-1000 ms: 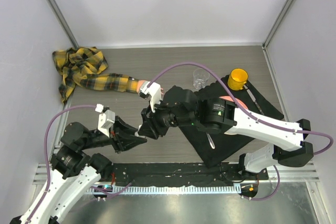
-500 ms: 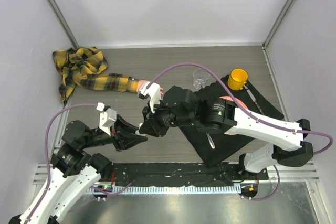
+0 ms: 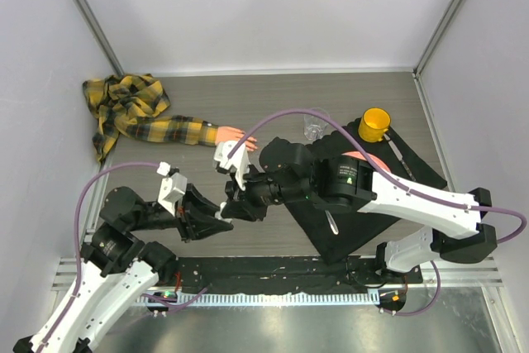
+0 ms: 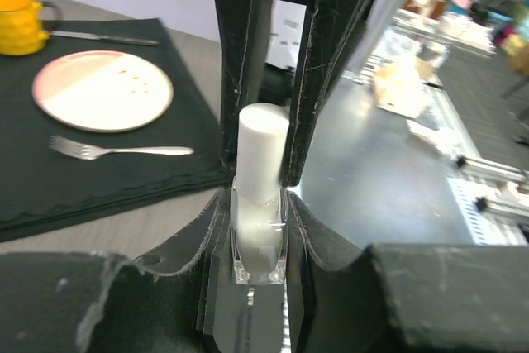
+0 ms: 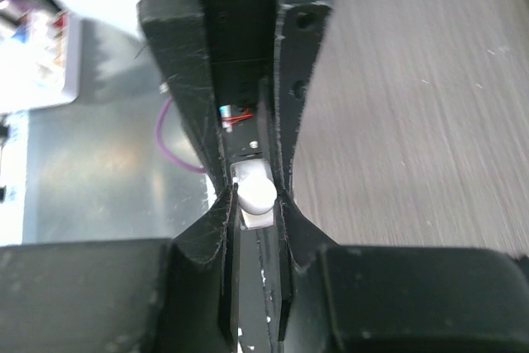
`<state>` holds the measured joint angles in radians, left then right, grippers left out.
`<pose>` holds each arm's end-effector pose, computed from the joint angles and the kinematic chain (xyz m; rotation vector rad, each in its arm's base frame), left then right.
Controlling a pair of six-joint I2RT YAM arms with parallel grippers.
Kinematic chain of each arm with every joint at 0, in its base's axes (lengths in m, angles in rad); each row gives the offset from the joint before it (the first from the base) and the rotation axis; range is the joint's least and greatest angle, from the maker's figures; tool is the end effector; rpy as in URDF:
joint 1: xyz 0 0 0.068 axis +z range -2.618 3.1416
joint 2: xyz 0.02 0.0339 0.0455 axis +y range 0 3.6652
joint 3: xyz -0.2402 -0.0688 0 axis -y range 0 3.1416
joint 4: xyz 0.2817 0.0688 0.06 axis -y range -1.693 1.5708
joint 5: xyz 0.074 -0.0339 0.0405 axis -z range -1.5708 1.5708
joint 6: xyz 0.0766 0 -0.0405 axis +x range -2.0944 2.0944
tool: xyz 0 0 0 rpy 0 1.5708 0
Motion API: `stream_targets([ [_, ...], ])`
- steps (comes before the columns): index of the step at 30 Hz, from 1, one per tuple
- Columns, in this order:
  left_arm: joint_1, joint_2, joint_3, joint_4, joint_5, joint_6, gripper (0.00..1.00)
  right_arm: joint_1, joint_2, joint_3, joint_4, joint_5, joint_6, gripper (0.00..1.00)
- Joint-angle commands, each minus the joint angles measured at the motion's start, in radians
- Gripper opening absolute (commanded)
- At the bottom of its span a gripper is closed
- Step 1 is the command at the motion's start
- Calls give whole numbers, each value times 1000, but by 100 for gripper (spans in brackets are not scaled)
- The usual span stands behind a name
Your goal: Paint the nails
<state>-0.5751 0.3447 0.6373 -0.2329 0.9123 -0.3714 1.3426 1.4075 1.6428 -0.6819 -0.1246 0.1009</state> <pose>0.1072 -0.1417 0.3406 0.9460 1.4375 -1.4050 0.0758 0.3686 0.4097 -1.3332 1.7173 1.0058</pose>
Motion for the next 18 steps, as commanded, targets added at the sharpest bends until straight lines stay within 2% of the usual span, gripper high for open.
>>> stream_targets([
  [1,-3,19,2,179,154,-86,0,3,-39,-20,61,-226,-118,0],
  [5,-3,10,-11,230,207,-133,0,-19,-47,-41,62,-433,-162,0],
  [11,-5,5,-14,251,218,-147,0,-37,-38,-47,67,-431,-170,0],
  [12,-5,7,-14,251,211,-147,0,-40,-32,-43,65,-365,-158,0],
  [14,-5,-1,-11,228,162,-118,0,-40,-25,-22,64,-241,-95,24],
  [15,-5,-7,8,178,125,-82,0,-40,-25,-15,53,-99,-57,35],
  [16,-5,-22,18,93,81,-46,0,-40,-27,-11,47,-46,-29,41],
  [17,-5,-32,22,66,-11,4,0,-39,-34,-24,47,6,-6,55],
  [18,-5,-44,30,44,-63,23,0,-39,-57,-41,71,46,56,59],
])
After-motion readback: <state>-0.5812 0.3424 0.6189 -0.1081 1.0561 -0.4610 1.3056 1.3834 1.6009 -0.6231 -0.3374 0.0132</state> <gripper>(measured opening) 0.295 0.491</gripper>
